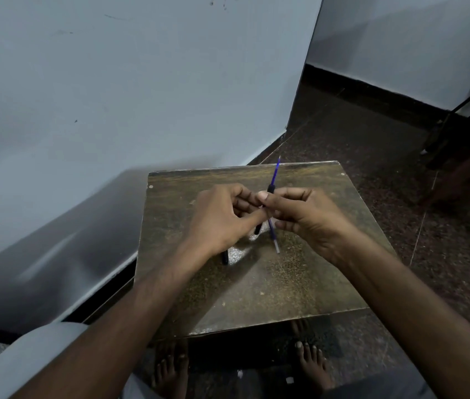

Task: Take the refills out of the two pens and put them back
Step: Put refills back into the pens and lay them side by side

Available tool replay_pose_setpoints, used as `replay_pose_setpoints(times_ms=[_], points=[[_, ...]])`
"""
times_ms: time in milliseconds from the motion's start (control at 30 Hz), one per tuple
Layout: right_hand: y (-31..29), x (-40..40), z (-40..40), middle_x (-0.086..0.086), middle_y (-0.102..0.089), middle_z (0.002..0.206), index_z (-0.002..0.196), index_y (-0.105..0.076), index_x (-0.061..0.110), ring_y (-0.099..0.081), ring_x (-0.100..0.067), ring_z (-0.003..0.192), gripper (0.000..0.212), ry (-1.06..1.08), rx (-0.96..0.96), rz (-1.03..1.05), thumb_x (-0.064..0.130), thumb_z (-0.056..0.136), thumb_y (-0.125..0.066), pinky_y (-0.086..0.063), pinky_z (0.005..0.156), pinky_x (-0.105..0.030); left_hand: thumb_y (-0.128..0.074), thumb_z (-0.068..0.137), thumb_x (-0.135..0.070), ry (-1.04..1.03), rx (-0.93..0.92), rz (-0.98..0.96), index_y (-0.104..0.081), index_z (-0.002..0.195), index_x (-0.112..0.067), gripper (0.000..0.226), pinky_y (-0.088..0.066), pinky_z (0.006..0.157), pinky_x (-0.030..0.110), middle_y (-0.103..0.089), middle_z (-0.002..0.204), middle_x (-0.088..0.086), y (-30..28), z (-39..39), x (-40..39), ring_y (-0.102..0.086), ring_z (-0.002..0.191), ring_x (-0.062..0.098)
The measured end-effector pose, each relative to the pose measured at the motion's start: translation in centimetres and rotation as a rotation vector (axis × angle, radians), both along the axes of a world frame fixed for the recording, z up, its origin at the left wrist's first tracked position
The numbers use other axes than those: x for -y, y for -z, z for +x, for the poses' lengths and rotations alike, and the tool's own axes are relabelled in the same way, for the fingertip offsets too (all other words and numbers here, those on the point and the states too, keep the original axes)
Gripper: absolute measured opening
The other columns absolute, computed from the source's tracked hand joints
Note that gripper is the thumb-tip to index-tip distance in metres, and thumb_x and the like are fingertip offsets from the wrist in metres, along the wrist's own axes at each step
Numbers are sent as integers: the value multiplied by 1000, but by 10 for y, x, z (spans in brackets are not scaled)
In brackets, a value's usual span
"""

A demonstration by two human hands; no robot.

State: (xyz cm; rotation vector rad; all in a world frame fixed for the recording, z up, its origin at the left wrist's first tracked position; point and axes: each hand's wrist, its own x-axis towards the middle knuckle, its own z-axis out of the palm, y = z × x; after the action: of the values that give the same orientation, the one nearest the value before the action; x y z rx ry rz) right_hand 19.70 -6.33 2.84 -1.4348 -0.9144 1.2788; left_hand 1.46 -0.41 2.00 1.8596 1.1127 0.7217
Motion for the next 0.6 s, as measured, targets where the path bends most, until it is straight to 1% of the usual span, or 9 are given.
replay_pose_setpoints(times_ms=[67,167,200,267,333,400,533,567,600], points=[[-1,-2,0,6,-77,73,88,-84,15,-69,-1,65,11,16,-7,37,24,94,-84,-56,64,-17,-92,80,-47,-14,22,-4,-80,88,-29,23,-53,55,7,-81,77,-20,0,0,-1,-75,64,-8],[-4,-5,4,-3,-77,88,107,-84,4,-69,-3,72,38,87,-12,89,34,84,-86,-58,67,-18,-94,80,-45,-3,1,22,-79,84,-31,20,-52,54,7,-79,74,-23,0,-1,-1,-74,62,-7],[-4,-6,6,-6,-75,92,108,-84,5,-67,-3,74,40,93,-4,104,35,81,-86,-58,69,-19,-94,80,-43,-1,-7,30,-79,83,-30,19,-51,54,6,-79,74,-23,0,-1,-2,-73,62,-8],[-6,-7,9,-7,-73,95,105,-85,10,-66,-6,80,26,124,-17,135,29,88,-85,-58,72,-22,-94,80,-41,9,-20,34,-80,84,-29,19,-49,54,4,-78,69,-18,0,-1,-1,-71,62,-10],[-11,-10,17,-4,-74,91,105,-85,12,-67,-9,80,14,229,-105,198,22,96,-81,-59,74,-24,-94,81,-39,20,-34,36,-81,86,-28,18,-49,55,4,-77,69,-15,0,0,-2,-70,62,-11],[-16,-13,29,-3,-76,86,104,-84,10,-69,-11,76,12,331,-102,289,19,101,-77,-61,74,-24,-93,82,-39,20,-38,33,-81,87,-27,17,-49,56,3,-78,73,-14,0,0,-2,-69,63,-11],[-20,-15,52,0,-76,80,105,-83,10,-71,-8,69,15,468,170,338,22,104,-75,-63,73,-24,-93,83,-39,-1,-53,31,-80,86,-29,16,-48,56,3,-77,74,-14,1,-1,-3,-68,64,-13],[-19,-14,58,4,-77,78,104,-84,14,-72,-6,67,14,482,320,308,25,103,-76,-64,73,-24,-93,83,-39,-4,-55,30,-80,85,-30,16,-48,55,3,-77,73,-15,1,-1,-3,-68,63,-14],[-17,-13,65,7,-77,76,104,-85,19,-72,-3,64,12,463,533,251,28,102,-78,-65,72,-22,-93,83,-39,-7,-52,30,-79,84,-30,16,-48,55,3,-77,73,-15,1,-1,-4,-67,63,-14]])
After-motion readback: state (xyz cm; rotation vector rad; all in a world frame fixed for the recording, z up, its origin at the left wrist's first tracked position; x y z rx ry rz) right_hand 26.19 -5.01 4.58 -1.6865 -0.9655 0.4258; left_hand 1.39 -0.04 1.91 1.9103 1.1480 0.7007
